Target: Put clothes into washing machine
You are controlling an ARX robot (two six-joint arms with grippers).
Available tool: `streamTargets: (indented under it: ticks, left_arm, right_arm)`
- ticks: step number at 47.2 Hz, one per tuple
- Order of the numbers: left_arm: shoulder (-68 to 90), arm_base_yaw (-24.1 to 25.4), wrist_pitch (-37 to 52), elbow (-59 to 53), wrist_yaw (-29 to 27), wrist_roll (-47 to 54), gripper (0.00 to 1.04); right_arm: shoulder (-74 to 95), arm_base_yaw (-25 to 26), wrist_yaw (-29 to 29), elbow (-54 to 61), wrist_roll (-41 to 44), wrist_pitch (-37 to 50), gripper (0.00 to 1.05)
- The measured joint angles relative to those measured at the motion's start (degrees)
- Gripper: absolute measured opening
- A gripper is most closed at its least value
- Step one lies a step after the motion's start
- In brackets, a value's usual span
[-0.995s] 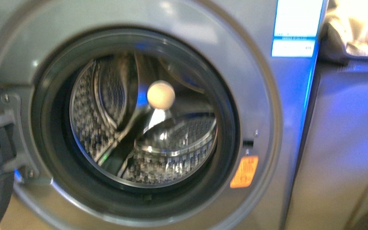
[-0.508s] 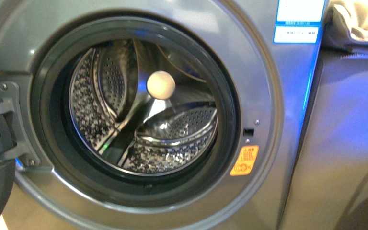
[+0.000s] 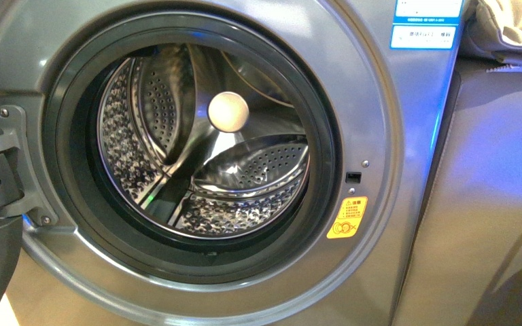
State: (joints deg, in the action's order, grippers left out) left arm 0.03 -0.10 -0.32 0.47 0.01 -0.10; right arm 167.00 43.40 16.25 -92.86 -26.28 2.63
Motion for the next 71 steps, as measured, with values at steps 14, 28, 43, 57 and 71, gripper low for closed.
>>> streamTargets:
  ticks: [14, 28, 43, 57, 71]
  left_arm:
    - [0.0, -0.02, 0.0, 0.0, -0.02, 0.0, 0.98]
    - [0.0, 0.0, 0.0, 0.0, 0.0, 0.0, 0.98]
    - [0.0, 0.0, 0.0, 0.0, 0.0, 0.0, 0.98]
    - [0.0, 0.0, 0.0, 0.0, 0.0, 0.0, 0.98]
    - [0.0, 0.0, 0.0, 0.0, 0.0, 0.0, 0.98]
  right_arm:
    - [2.16, 0.39, 0.11, -1.6, 2.43, -0.15, 0.97]
    - [2.62, 0.37, -0.02, 0.35, 4.83, 1.95, 0.93]
    - [-1.11, 0.79, -0.42, 8.37, 4.85, 6.34, 0.45]
    - [-15.58, 2.38, 4.57, 21.92, 4.37, 11.87, 0.04]
    - [-30.93, 3.89, 10.91, 33.68, 4.15, 13.57, 0.04]
